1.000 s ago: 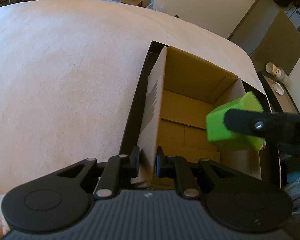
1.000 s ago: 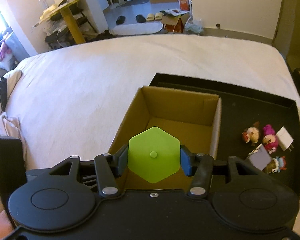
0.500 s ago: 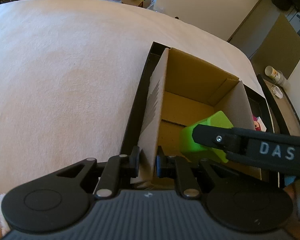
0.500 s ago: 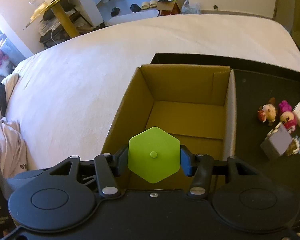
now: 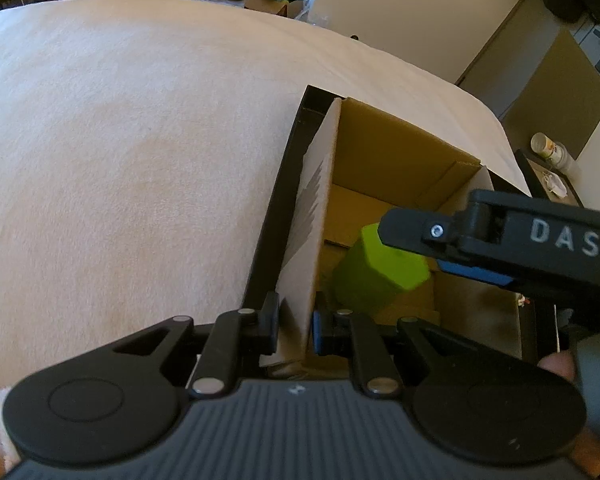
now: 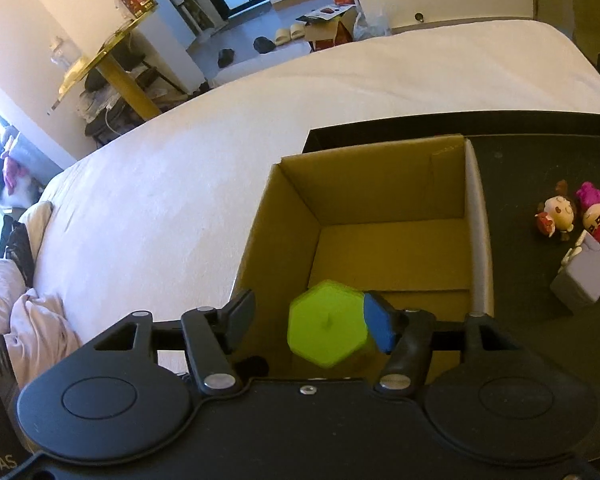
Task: Organize rigid objects
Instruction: 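Lower the green block into the box and open the right gripper, then move the right gripper to the lavender cube toy and grasp it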
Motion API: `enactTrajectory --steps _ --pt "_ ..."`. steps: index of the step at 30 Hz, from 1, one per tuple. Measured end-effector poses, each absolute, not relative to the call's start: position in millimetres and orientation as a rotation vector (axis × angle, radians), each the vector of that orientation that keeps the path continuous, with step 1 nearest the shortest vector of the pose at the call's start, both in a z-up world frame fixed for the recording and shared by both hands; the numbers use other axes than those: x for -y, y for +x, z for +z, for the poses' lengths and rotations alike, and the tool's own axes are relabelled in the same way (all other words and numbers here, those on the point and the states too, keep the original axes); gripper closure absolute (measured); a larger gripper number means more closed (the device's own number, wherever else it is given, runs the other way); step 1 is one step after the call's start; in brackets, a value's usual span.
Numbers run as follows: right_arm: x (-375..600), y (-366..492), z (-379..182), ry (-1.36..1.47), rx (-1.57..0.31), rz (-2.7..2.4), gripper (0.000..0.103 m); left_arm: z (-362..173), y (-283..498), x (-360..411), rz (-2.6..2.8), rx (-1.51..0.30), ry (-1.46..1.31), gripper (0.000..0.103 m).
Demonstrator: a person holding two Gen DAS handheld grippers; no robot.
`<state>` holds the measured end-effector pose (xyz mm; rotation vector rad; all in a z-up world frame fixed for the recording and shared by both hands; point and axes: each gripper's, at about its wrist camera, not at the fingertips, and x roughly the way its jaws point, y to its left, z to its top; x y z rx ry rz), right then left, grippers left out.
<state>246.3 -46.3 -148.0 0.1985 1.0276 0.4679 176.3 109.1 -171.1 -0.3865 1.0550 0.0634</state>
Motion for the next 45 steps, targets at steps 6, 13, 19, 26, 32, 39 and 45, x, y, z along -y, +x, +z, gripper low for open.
enactTrajectory --steps 6,13,19,26,32,39,45 --pt "54.7 239.7 -140.0 0.185 -1.003 0.460 0.015 -171.1 176.7 -108.1 0.067 -1.054 -0.383 0.088" --pt "69.4 228.8 -128.1 0.114 -0.968 0.425 0.000 -170.4 176.8 -107.3 0.071 -1.054 -0.377 0.088" --pt "80.6 225.9 -123.8 0.074 -0.965 0.393 0.000 -170.6 176.8 -106.7 0.073 -1.055 -0.371 0.088" --pt "93.9 220.0 -123.2 -0.015 -0.949 0.333 0.000 -170.2 176.6 -104.1 0.077 -1.057 -0.359 0.088" --pt "108.6 216.5 -123.0 -0.051 -0.931 0.308 0.000 -170.0 176.9 -103.3 0.080 -1.058 -0.353 0.089" --pt "122.5 211.2 -121.3 -0.139 -0.869 0.294 0.000 -169.4 176.9 -99.5 0.090 -1.058 -0.330 0.089" --pt "137.8 212.5 -126.6 -0.148 -0.870 0.291 0.000 -169.0 176.9 -96.4 0.110 -1.058 -0.306 0.091"
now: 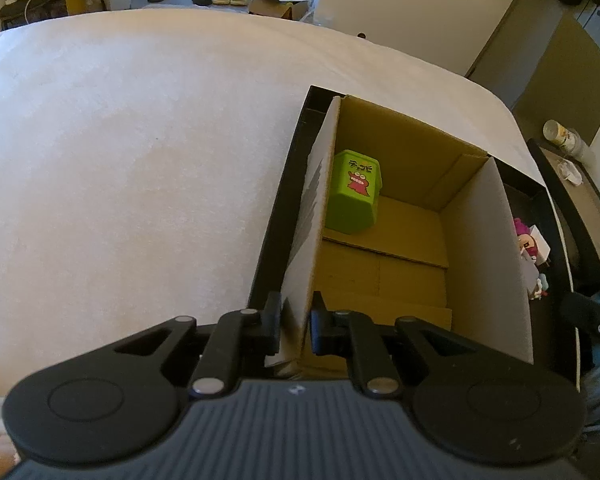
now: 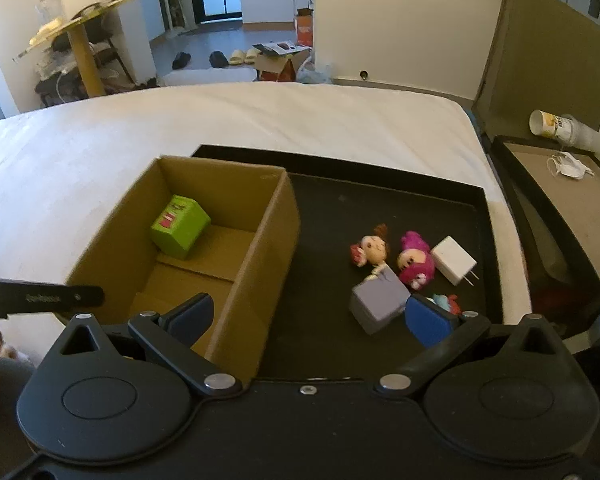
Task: Organize rigid objects
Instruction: 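Move the right gripper to the lavender cube toy and grasp it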
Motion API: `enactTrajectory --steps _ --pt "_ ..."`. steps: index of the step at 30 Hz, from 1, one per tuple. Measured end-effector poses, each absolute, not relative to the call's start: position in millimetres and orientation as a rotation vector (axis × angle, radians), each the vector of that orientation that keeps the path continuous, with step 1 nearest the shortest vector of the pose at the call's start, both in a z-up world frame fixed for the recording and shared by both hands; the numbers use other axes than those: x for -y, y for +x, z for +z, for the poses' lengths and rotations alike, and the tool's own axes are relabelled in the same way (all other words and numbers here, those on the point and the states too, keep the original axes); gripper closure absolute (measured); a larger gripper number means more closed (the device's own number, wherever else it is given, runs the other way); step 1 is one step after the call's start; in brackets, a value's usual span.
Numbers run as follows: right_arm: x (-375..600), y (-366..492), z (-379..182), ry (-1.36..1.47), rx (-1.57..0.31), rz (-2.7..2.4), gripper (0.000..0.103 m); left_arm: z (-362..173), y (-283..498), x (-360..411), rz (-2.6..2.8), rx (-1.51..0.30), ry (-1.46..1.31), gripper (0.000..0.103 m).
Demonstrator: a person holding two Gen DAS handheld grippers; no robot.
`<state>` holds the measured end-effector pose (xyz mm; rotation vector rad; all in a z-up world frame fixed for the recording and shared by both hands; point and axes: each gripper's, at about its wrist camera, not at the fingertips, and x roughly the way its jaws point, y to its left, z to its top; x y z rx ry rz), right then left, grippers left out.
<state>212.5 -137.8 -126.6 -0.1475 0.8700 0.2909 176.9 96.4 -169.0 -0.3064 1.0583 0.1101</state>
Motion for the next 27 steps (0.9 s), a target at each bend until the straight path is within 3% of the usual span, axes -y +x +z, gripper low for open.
enactTrajectory --steps 14,21,27 --pt "172.6 223.8 -143.2 -0.166 -0.850 0.350 0.001 -163.3 182.0 -84.1 0.186 -1.074 -0.219 0.091" --pt "186.6 239.8 -167.1 -0.188 -0.852 0.355 0.023 -159.9 182.2 -73.8 0.223 -1.078 -0.177 0.091" --pt "191.7 250.3 -183.5 -0.194 -0.847 0.365 0.028 -159.7 181.2 -66.9 0.236 -1.068 -0.143 0.091"
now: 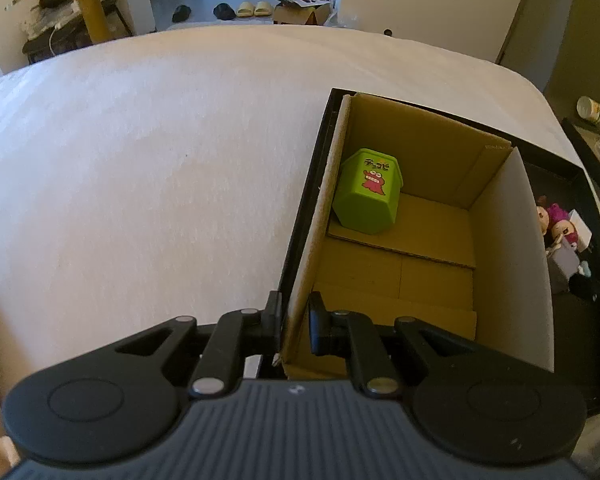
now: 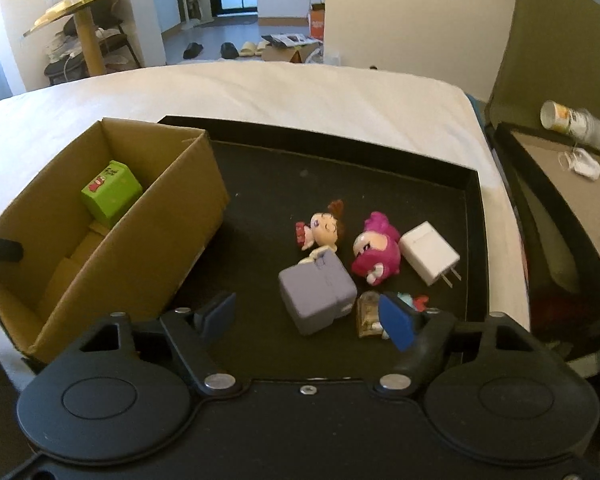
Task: Organize rigid objects
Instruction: 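Move the right gripper to the lavender cube toy and grasp it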
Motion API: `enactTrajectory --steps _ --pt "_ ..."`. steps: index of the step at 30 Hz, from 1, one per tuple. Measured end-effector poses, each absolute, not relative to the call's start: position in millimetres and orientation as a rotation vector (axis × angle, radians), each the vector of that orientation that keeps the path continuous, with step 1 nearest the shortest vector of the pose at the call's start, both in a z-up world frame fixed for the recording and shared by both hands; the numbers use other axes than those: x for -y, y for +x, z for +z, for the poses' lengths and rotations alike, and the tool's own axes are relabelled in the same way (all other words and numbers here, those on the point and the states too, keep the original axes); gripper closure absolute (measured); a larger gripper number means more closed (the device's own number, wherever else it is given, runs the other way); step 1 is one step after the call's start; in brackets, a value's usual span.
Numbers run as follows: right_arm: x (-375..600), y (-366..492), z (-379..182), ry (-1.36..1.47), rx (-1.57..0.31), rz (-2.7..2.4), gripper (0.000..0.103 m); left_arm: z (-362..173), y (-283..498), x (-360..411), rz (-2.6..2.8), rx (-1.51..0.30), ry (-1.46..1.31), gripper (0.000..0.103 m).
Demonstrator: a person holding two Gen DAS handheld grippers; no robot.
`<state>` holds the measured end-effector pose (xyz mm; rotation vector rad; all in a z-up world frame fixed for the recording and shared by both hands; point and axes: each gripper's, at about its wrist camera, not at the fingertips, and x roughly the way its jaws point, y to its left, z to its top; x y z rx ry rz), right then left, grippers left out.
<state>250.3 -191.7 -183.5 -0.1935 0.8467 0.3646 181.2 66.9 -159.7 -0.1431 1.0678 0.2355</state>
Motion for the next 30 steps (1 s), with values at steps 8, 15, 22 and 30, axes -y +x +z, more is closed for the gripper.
enactTrajectory --steps 8,15,22,30 --pt "189.2 259.2 -197.6 -0.238 -0.826 0.372 0.029 -162.0 181.3 -57.2 0.255 -1.066 -0.102 0.090" --pt "184.5 266.8 -211.0 -0.272 -0.819 0.379 0.035 -163.1 180.2 -54.8 0.262 -1.065 -0.107 0.090" --pt "181.1 271.0 -218.7 -0.280 -0.813 0.374 0.050 -162.0 178.4 -57.3 0.262 -1.060 -0.112 0.090" --pt "186.4 265.8 -213.4 -0.234 -0.844 0.382 0.058 -161.1 177.2 -57.7 0.258 -1.060 -0.115 0.091"
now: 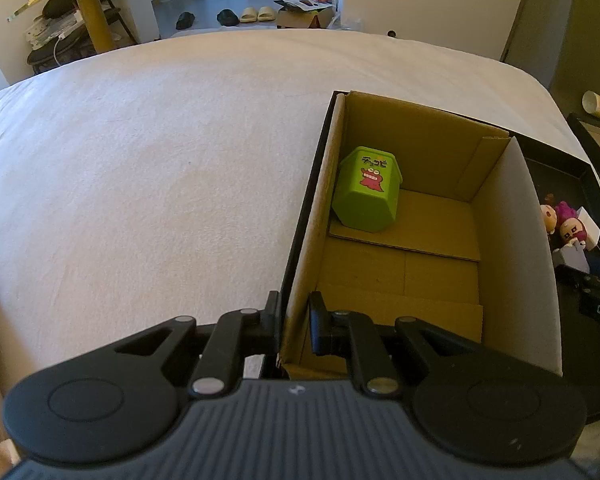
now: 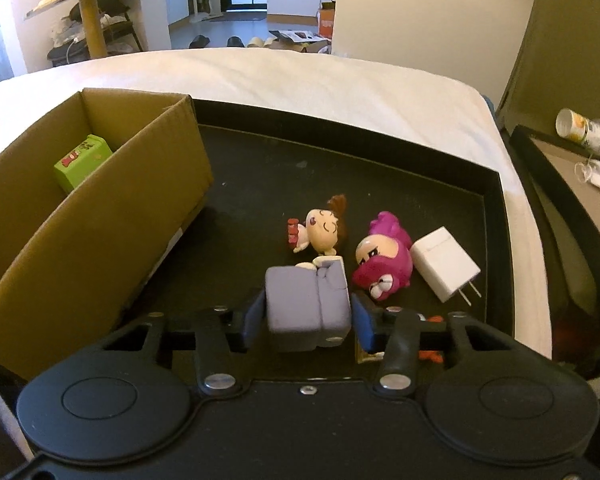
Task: Organize rigid objects
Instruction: 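Move the right gripper to the lavender cube toy and grasp it, then lift the lavender cube with the right gripper and carry it over the box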
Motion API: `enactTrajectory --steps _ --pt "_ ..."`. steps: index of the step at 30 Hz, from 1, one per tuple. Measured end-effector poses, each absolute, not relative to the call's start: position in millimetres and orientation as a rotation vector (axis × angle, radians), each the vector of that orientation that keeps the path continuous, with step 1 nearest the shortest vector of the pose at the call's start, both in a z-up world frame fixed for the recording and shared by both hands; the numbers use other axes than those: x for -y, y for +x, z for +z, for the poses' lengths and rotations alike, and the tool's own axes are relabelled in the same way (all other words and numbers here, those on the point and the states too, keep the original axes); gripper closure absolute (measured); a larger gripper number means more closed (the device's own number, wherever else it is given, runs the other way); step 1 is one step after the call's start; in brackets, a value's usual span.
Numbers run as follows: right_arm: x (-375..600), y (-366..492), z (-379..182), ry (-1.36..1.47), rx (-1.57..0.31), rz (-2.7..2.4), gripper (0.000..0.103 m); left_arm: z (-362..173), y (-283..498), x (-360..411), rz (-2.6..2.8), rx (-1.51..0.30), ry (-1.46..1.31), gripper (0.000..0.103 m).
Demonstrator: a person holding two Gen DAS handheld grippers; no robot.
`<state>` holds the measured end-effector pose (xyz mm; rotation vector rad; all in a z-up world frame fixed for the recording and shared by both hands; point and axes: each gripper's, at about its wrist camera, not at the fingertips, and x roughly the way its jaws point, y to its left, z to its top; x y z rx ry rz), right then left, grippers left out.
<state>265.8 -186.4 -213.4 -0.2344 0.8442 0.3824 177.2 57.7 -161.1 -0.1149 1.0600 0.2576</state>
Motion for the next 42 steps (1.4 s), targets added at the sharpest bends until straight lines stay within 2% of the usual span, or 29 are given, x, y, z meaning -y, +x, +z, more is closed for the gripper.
enactTrajectory --steps 16,42 --pt "185.6 253.4 -185.7 -0.142 -0.924 0.412 0.059 -160.7 177.5 -59.9 0.249 -1.061 -0.131 0.091" --pt "157.7 235.4 -110.6 -0.104 -0.809 0.467 0.059 -160.1 174.0 -62.3 0.224 -1.053 -0.153 0.092"
